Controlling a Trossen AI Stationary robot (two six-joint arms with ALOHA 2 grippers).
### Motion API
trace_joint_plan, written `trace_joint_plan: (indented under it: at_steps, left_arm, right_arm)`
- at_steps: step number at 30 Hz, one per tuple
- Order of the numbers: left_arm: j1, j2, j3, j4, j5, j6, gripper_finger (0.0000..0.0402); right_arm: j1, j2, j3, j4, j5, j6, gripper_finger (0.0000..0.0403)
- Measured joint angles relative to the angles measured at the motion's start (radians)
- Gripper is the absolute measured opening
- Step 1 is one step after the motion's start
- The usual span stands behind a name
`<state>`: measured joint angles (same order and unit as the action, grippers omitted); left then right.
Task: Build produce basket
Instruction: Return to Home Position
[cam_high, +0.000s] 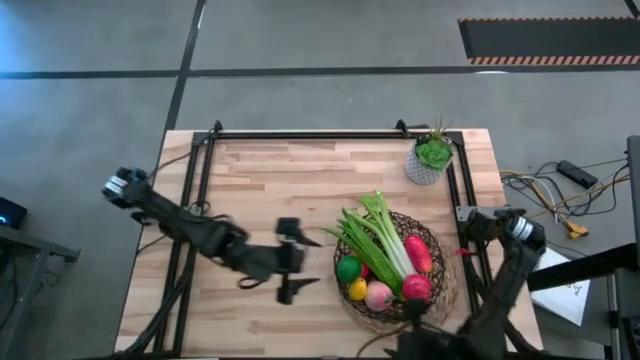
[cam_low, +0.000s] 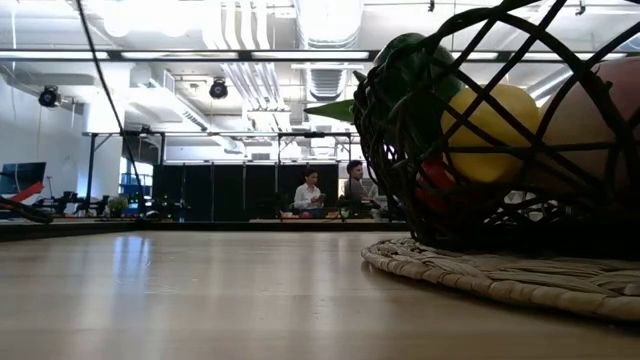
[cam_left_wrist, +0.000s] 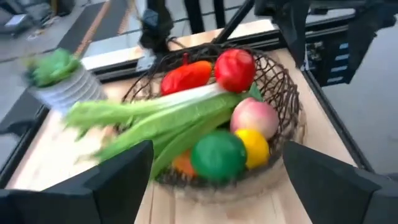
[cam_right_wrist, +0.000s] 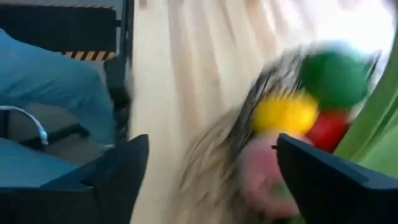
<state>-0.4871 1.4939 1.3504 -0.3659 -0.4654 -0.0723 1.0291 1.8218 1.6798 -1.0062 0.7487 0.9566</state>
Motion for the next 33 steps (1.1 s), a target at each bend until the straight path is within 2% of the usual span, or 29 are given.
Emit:
trace_joint_plan:
  at_steps: [3, 7, 12, 17, 22, 26, 31, 33]
  left_arm:
    - [-0.069, -0.109, -0.092, -0.028, -0.107, -0.073, 0.0340]
    - [-0.152, -0.296, -0.269, -0.043, -0.283, -0.174, 0.0340]
    - [-0.192, -0.568, -0.489, -0.036, -0.303, -0.260, 0.0336]
    - [-0.195, -0.819, -0.656, -0.026, -0.302, -0.224, 0.0301]
    - [-0.195, -0.996, -0.771, 0.029, -0.300, -0.116, 0.0234]
    - [-0.194, -1.124, -0.835, 0.052, -0.301, -0.071, 0.0160]
    - [-0.193, -1.280, -0.905, 0.052, -0.307, -0.065, 0.0042]
    - [-0.194, -1.342, -0.939, 0.038, -0.304, -0.046, 0.0012]
  right_arm:
    - [-0.073, -0.078, 0.000, -0.010, 0.016, -0.218, 0.0285]
    - [-0.167, -0.221, -0.032, -0.096, 0.048, -0.333, 0.0212]
    - [-0.286, -0.488, -0.216, -0.101, 0.029, -0.322, 0.0130]
    - [-0.360, -0.790, -0.508, 0.100, -0.071, -0.345, 0.0063]
    - [-0.445, -1.072, -0.818, 0.430, -0.180, -0.486, 0.0015]
    - [-0.545, -1.253, -1.020, 0.648, -0.328, -0.593, 0.0009]
    - [-0.673, -1.415, -1.158, 0.751, -0.540, -0.665, 0.0009]
    - [-0.708, -1.465, -1.187, 0.753, -0.594, -0.682, 0.0008]
